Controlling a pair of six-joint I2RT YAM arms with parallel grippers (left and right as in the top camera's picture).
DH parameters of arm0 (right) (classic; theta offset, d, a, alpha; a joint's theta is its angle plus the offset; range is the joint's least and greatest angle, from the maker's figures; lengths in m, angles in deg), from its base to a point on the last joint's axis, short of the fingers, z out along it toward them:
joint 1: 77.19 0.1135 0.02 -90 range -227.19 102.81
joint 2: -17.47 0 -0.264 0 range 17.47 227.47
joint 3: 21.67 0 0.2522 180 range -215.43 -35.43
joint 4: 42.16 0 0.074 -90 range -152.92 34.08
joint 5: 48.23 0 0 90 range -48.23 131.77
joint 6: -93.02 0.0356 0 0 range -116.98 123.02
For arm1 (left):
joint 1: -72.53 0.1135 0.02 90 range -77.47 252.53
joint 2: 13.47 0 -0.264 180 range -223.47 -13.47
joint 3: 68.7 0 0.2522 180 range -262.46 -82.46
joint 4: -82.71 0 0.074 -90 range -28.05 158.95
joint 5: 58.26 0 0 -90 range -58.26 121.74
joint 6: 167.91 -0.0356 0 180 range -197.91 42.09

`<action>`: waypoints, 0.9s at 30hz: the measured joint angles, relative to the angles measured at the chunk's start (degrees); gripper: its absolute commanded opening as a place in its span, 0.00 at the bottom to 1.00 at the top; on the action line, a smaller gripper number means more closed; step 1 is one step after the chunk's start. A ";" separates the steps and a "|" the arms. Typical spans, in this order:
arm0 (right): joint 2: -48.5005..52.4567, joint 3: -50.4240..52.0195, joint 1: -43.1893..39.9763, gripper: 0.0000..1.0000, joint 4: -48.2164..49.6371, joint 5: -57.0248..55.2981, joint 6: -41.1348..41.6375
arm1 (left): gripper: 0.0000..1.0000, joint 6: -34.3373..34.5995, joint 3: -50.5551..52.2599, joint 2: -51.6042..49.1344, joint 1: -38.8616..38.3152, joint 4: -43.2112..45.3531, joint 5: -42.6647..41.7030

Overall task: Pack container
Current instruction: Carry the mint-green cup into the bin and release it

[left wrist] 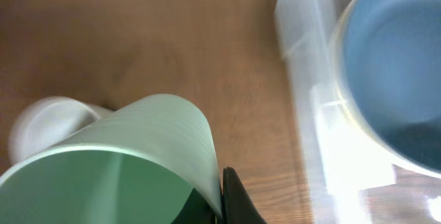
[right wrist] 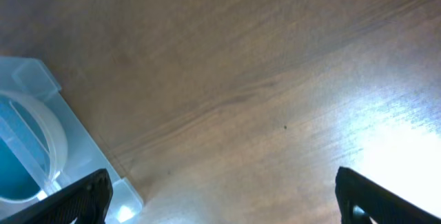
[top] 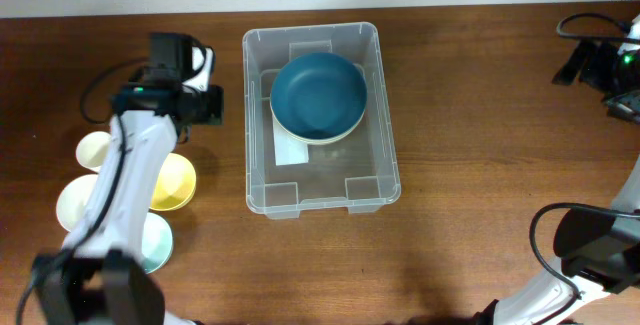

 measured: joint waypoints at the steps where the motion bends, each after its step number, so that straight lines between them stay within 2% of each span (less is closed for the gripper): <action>1: 0.00 0.02 0.00 0.99 -0.79 -0.07 0.00 | 0.01 0.00 -1.29 1.99 -0.46 -0.79 0.09; 8: -1.49 3.43 4.02 0.99 -1.22 -1.77 0.02 | 0.00 0.46 -6.43 12.57 -10.95 -3.15 0.22; 15: -10.58 14.27 15.02 0.99 2.40 -6.32 1.90 | 0.00 3.74 -6.60 10.19 -21.27 -5.38 0.09; 22: -25.75 35.82 22.97 0.99 17.33 -13.03 10.19 | 0.01 7.30 -6.60 3.56 -29.29 -7.21 -3.08; 27: -32.50 52.50 24.15 0.99 28.72 -15.39 14.21 | 0.01 9.14 -6.58 -1.18 -33.07 -9.31 -6.84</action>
